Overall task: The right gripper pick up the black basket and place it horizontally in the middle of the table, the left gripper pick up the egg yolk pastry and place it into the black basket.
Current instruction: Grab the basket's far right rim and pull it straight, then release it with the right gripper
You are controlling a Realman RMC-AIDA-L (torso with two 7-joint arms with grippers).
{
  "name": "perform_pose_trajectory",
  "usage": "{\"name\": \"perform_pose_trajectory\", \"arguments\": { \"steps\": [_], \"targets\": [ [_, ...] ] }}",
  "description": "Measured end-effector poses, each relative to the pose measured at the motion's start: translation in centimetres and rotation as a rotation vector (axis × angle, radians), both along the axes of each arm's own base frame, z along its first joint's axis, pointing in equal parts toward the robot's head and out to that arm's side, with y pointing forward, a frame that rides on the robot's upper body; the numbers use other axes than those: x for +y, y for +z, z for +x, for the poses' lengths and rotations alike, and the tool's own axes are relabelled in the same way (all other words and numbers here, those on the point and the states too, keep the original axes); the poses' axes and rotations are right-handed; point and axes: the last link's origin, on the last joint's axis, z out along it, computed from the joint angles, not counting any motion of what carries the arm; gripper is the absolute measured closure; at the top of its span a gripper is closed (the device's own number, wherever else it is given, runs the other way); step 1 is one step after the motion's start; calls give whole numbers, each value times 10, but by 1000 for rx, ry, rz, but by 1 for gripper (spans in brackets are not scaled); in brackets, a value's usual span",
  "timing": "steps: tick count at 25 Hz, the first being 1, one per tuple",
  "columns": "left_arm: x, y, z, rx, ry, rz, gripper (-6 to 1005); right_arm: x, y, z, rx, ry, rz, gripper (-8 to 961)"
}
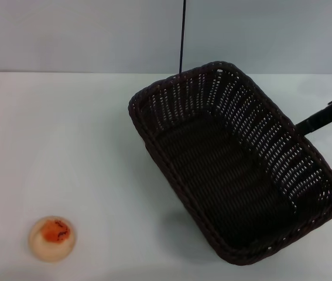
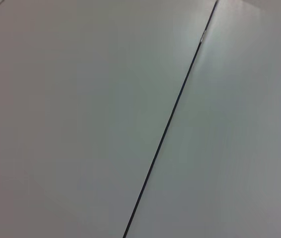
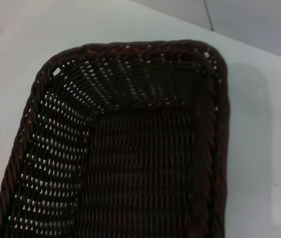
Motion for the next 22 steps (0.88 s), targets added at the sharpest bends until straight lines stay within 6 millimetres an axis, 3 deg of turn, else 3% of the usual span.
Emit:
{"name": "perform_pose_trajectory", "arguments": {
  "steps": [12, 22],
  "targets": [
    [0, -1, 0, 0, 0, -4, 187, -1, -35, 11, -33, -6, -52, 402],
    [0, -1, 0, 0, 1, -3, 187, -4, -40, 15, -29, -9, -55, 610]
  ]
}}
